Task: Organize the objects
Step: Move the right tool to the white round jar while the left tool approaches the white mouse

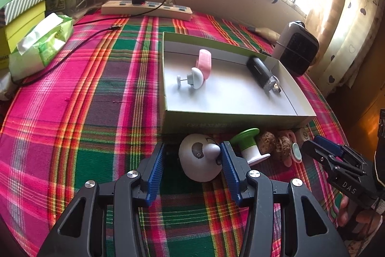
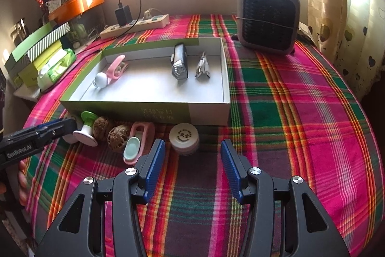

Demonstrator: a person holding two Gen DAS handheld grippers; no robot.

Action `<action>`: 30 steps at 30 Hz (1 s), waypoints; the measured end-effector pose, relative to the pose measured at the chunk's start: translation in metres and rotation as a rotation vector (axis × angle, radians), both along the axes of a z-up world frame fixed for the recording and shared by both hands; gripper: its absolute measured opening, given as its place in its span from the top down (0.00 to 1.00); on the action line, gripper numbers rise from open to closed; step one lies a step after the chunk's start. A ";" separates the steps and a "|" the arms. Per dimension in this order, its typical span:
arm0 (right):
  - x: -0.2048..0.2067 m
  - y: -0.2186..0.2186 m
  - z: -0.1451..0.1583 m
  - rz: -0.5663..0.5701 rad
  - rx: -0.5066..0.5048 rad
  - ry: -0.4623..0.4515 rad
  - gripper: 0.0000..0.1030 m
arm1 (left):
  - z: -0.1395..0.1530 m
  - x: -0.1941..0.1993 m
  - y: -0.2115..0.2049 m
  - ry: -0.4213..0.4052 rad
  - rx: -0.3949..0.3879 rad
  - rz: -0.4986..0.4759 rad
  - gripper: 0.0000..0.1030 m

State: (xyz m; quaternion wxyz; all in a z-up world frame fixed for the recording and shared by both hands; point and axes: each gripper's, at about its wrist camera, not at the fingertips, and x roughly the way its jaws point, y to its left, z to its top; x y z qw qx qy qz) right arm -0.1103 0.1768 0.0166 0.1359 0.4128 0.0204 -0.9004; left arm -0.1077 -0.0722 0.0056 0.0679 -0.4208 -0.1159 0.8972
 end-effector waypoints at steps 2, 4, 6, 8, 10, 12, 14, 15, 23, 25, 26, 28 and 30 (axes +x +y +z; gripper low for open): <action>-0.002 -0.003 -0.001 0.004 0.015 -0.001 0.52 | 0.000 0.000 -0.003 0.000 0.002 0.006 0.56; -0.004 -0.004 -0.002 0.007 0.023 -0.002 0.52 | 0.000 0.000 -0.005 0.000 0.003 0.013 0.56; -0.006 -0.005 -0.003 0.006 0.032 -0.006 0.52 | 0.000 0.000 -0.007 0.001 -0.002 0.022 0.56; -0.007 -0.007 -0.004 0.004 0.046 -0.010 0.52 | 0.000 0.000 -0.009 0.001 0.004 0.023 0.56; -0.008 -0.009 -0.005 0.009 0.050 -0.013 0.52 | 0.000 0.000 -0.008 0.002 -0.001 0.021 0.56; -0.009 -0.010 -0.005 0.011 0.055 -0.013 0.52 | 0.000 -0.001 -0.008 0.003 -0.007 0.019 0.56; -0.011 -0.011 -0.007 -0.001 0.075 -0.019 0.52 | 0.000 -0.001 -0.007 0.004 -0.013 0.017 0.56; -0.012 -0.011 -0.007 -0.004 0.079 -0.021 0.52 | 0.000 -0.002 -0.007 0.004 -0.015 0.017 0.56; -0.016 -0.013 -0.008 -0.008 0.090 -0.027 0.52 | 0.000 -0.002 -0.006 0.014 -0.024 0.015 0.55; -0.017 -0.013 -0.009 -0.008 0.090 -0.027 0.52 | -0.001 -0.002 -0.006 0.015 -0.026 0.015 0.55; -0.017 -0.012 -0.009 -0.008 0.088 -0.028 0.52 | -0.001 -0.002 -0.006 0.016 -0.026 0.015 0.55; -0.017 -0.013 -0.009 -0.008 0.091 -0.027 0.52 | -0.001 -0.002 -0.005 0.015 -0.027 0.015 0.55; -0.017 -0.012 -0.009 -0.008 0.091 -0.026 0.52 | -0.001 -0.001 -0.005 0.014 -0.026 0.015 0.55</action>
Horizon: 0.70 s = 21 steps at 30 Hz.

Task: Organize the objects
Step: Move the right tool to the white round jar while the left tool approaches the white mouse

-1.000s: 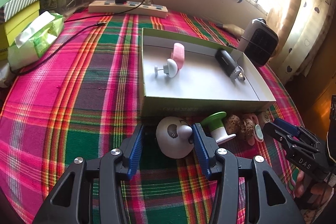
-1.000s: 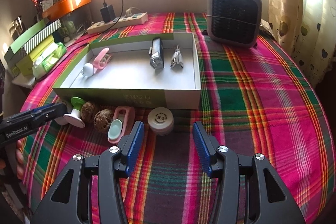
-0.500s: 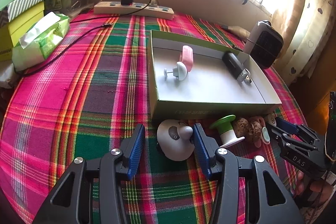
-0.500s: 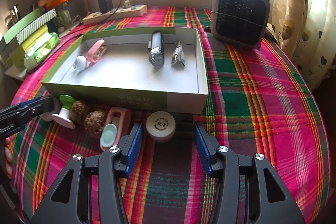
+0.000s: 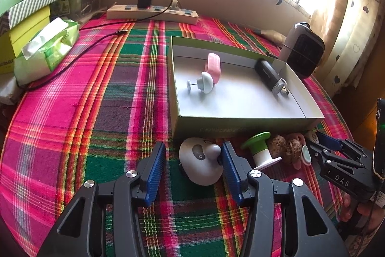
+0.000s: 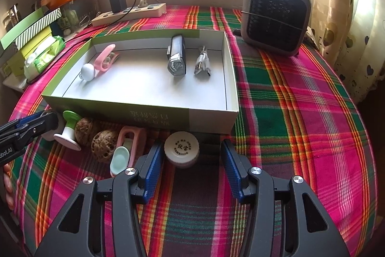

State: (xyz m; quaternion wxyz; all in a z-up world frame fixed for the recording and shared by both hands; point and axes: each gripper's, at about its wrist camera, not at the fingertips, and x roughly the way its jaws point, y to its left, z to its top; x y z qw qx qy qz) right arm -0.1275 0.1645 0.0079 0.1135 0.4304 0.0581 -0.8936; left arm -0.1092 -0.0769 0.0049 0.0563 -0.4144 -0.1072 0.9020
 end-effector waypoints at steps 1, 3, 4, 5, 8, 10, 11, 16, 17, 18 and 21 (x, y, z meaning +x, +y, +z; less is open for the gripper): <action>0.000 0.000 0.000 0.000 -0.001 0.000 0.52 | 0.000 0.000 0.000 0.000 0.000 0.001 0.55; 0.000 0.000 0.000 0.000 -0.001 0.000 0.52 | 0.000 0.000 0.001 0.000 0.001 0.001 0.55; 0.000 0.000 0.000 0.000 -0.001 0.000 0.52 | 0.000 0.000 0.001 0.000 0.000 0.001 0.55; 0.000 0.000 0.000 0.000 -0.004 -0.001 0.52 | 0.000 0.001 0.001 0.001 -0.002 0.001 0.55; 0.001 -0.001 0.001 -0.003 -0.006 0.000 0.55 | 0.000 0.001 0.001 0.001 -0.007 -0.003 0.56; 0.002 0.000 0.001 -0.006 -0.004 0.004 0.63 | 0.000 0.000 0.001 0.001 -0.001 -0.010 0.60; 0.002 -0.001 0.001 -0.005 -0.005 0.005 0.65 | 0.000 0.000 0.000 0.000 0.007 -0.015 0.64; 0.003 -0.001 0.001 -0.007 -0.010 0.006 0.72 | 0.000 0.000 0.004 0.002 -0.004 -0.028 0.66; 0.003 0.000 0.001 -0.007 -0.011 0.006 0.72 | 0.000 0.000 0.004 0.001 0.000 -0.028 0.66; 0.003 0.000 0.001 -0.007 -0.011 0.006 0.72 | 0.000 0.000 0.003 0.001 0.001 -0.028 0.66; 0.003 0.000 0.001 -0.007 -0.011 0.006 0.72 | 0.000 0.000 0.004 0.002 -0.003 -0.028 0.66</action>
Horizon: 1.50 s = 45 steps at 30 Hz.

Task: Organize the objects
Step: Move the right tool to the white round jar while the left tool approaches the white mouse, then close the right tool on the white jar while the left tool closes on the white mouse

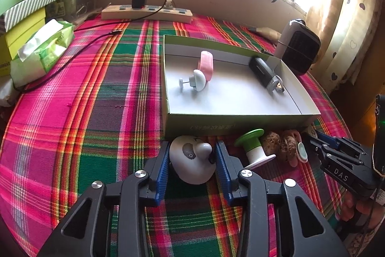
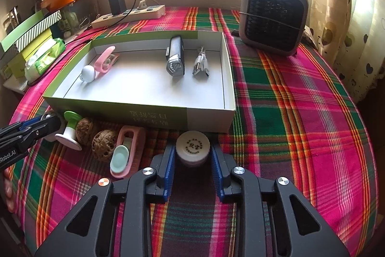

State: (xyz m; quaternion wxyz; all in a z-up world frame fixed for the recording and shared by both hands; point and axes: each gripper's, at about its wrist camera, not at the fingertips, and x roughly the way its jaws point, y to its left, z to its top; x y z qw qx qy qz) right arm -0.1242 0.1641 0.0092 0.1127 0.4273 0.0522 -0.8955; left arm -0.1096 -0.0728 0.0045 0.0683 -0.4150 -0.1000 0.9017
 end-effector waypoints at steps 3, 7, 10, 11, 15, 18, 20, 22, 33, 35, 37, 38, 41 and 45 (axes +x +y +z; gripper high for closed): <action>0.000 0.001 0.000 0.000 -0.002 0.000 0.72 | 0.000 0.001 0.001 0.000 0.001 0.000 0.66; 0.000 0.001 0.000 0.000 -0.002 0.000 0.72 | 0.000 0.001 0.000 0.001 0.000 -0.001 0.67; 0.000 0.001 0.000 0.000 -0.004 0.000 0.72 | 0.000 0.001 0.000 0.001 0.000 0.000 0.67; 0.000 0.001 0.000 0.000 -0.003 0.000 0.72 | 0.000 0.001 0.000 0.001 -0.001 -0.001 0.67; 0.000 0.001 -0.001 0.001 -0.004 0.000 0.72 | 0.000 0.001 0.000 0.001 0.000 0.000 0.67; 0.000 0.001 -0.001 0.004 0.000 0.001 0.72 | 0.000 0.001 0.000 0.001 0.000 0.000 0.67; 0.001 0.001 -0.001 0.005 -0.001 0.001 0.72 | 0.001 0.001 0.000 0.003 0.001 0.000 0.68; 0.002 0.001 -0.001 0.006 -0.004 0.001 0.72 | 0.002 0.002 0.000 0.006 0.001 0.001 0.69; 0.006 0.002 0.004 0.003 -0.018 0.010 0.72 | 0.006 0.003 -0.001 0.019 -0.004 0.004 0.71; 0.007 0.002 0.005 0.003 -0.021 0.014 0.72 | 0.007 0.005 -0.002 0.023 -0.004 0.008 0.71; 0.008 0.003 0.007 0.002 -0.022 0.018 0.72 | 0.010 0.006 -0.002 0.030 -0.006 0.009 0.71; 0.008 0.003 0.008 0.002 -0.024 0.020 0.72 | 0.011 0.007 -0.001 0.034 -0.006 0.008 0.71; 0.010 0.003 0.012 0.004 -0.027 0.029 0.72 | 0.017 0.010 0.000 0.047 -0.006 0.003 0.71; 0.012 0.004 0.019 0.006 -0.040 0.043 0.72 | 0.027 0.011 0.002 0.061 0.003 -0.016 0.71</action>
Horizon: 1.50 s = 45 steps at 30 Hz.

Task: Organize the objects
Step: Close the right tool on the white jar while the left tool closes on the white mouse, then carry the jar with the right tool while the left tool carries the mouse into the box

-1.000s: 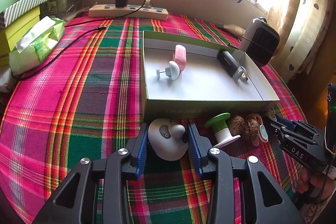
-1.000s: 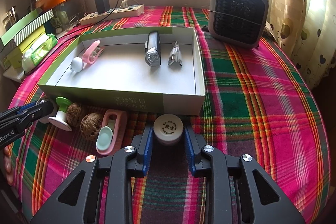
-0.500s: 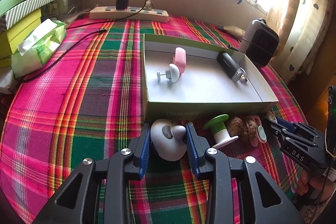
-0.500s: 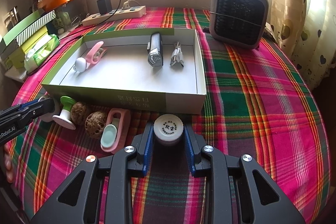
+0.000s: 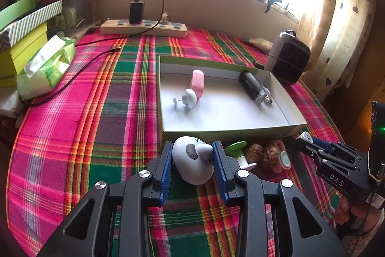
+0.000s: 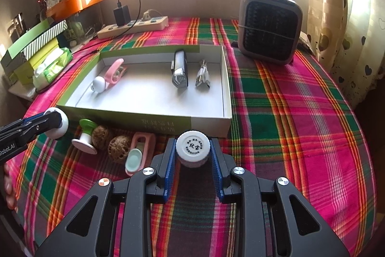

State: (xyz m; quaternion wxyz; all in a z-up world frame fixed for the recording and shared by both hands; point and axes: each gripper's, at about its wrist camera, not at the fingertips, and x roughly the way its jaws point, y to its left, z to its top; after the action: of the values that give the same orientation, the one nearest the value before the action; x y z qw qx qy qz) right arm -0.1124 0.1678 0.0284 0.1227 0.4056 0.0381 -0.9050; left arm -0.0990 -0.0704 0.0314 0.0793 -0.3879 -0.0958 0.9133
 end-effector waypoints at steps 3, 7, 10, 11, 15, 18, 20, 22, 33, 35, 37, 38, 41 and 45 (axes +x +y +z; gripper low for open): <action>0.000 -0.001 0.006 0.002 0.000 0.016 0.72 | 0.007 -0.002 0.004 0.012 -0.006 -0.014 0.71; -0.001 -0.003 0.013 0.009 -0.002 0.032 0.72 | 0.015 -0.008 0.010 0.024 -0.010 -0.039 0.71; -0.004 -0.003 0.016 0.012 -0.002 0.042 0.72 | 0.022 -0.015 0.015 0.034 -0.016 -0.058 0.71; -0.006 -0.003 0.018 0.013 -0.003 0.043 0.72 | 0.024 -0.018 0.017 0.038 -0.018 -0.067 0.71; -0.016 -0.005 0.022 0.022 -0.005 0.047 0.72 | 0.027 -0.034 0.025 0.031 -0.020 -0.096 0.71; -0.026 -0.006 0.023 0.024 -0.005 0.046 0.72 | 0.029 -0.045 0.031 0.036 -0.031 -0.110 0.71; -0.035 -0.006 0.022 0.029 -0.010 0.034 0.72 | 0.030 -0.054 0.034 0.028 -0.027 -0.115 0.71; -0.041 -0.007 0.020 0.038 -0.010 0.028 0.72 | 0.031 -0.063 0.038 0.029 -0.025 -0.130 0.71; -0.072 -0.015 0.006 0.063 0.019 -0.007 0.72 | 0.020 -0.110 0.056 -0.017 -0.049 -0.166 0.71; -0.075 -0.015 0.004 0.069 0.020 -0.010 0.72 | 0.018 -0.116 0.056 -0.031 -0.048 -0.165 0.71; -0.077 -0.015 0.002 0.074 0.026 -0.014 0.72 | 0.016 -0.123 0.058 -0.031 -0.052 -0.171 0.71; -0.078 -0.016 0.001 0.073 0.029 -0.018 0.72 | 0.015 -0.126 0.059 -0.034 -0.056 -0.172 0.71; -0.080 -0.016 -0.002 0.077 0.022 -0.026 0.72 | 0.011 -0.134 0.062 -0.044 -0.060 -0.172 0.71; -0.082 -0.018 -0.006 0.082 0.035 -0.032 0.72 | 0.005 -0.143 0.065 -0.060 -0.073 -0.170 0.71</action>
State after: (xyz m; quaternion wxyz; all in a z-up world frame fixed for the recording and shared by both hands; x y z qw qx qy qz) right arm -0.1943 0.1501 0.0225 0.1533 0.4202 0.0686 -0.8918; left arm -0.2423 -0.0057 0.0365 0.1396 -0.4243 -0.0315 0.8941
